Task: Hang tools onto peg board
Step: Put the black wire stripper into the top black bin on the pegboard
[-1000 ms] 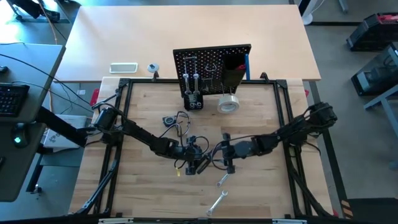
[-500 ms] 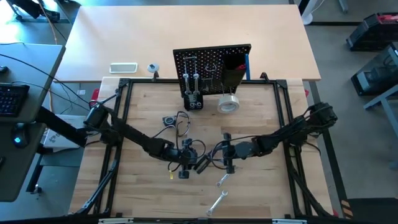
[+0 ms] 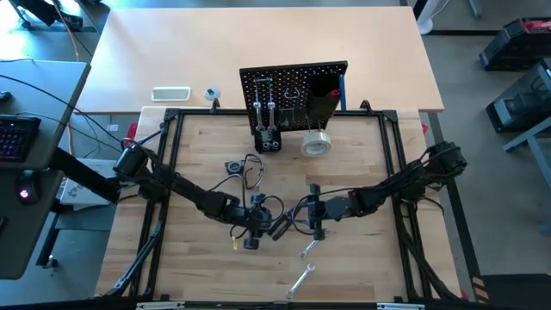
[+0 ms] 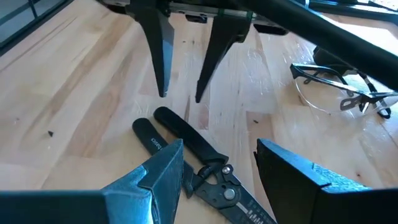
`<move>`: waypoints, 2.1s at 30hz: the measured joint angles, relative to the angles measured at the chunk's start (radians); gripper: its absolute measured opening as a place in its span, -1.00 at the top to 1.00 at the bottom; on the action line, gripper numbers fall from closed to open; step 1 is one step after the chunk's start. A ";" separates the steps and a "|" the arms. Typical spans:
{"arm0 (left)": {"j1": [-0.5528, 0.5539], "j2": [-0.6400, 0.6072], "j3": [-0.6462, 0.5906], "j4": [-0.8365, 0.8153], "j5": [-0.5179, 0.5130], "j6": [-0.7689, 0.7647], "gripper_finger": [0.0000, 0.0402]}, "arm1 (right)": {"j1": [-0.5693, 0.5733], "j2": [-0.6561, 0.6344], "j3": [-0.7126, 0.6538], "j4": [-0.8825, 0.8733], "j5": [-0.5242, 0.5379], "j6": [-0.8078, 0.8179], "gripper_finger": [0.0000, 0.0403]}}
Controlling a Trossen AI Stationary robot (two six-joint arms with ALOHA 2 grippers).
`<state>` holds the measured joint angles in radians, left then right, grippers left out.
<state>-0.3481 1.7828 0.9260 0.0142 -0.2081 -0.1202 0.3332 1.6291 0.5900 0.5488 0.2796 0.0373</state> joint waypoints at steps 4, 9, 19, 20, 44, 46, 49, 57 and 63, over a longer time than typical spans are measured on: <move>0.000 0.000 0.000 -0.023 0.020 -0.009 0.26 | 0.000 0.000 0.000 -0.001 0.000 -0.015 0.03; 0.000 0.000 0.000 -0.091 0.054 -0.047 0.21 | -0.006 0.000 0.008 -0.002 -0.001 -0.019 0.03; 0.016 -0.001 0.002 -0.170 -0.018 -0.070 0.11 | 0.004 0.000 0.011 -0.010 -0.017 -0.031 0.03; 0.017 -0.001 0.002 -0.182 -0.025 -0.071 0.11 | 0.008 0.000 0.011 -0.012 -0.017 -0.029 0.03; 0.033 -0.069 -0.243 0.224 0.001 -0.218 0.10 | 0.014 0.012 0.011 0.051 -0.021 -0.191 0.03; 0.032 -0.069 -0.248 0.223 0.001 -0.227 0.10 | 0.013 0.028 0.011 0.074 -0.022 -0.221 0.03; 0.033 -0.069 -0.247 0.295 0.020 -0.220 0.10 | 0.003 0.066 0.012 0.115 -0.041 -0.240 0.03; 0.050 -0.064 -0.246 0.426 -0.005 -0.192 0.10 | -0.015 0.206 0.103 0.051 -0.099 -0.252 0.03; 0.066 -0.064 -0.246 0.441 -0.008 -0.192 0.11 | 0.018 0.237 0.173 -0.105 -0.036 -0.294 0.03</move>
<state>-0.2820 1.7191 0.6804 0.4551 -0.2160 -0.3119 0.3509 1.8656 0.7626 0.4433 0.2431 -0.2571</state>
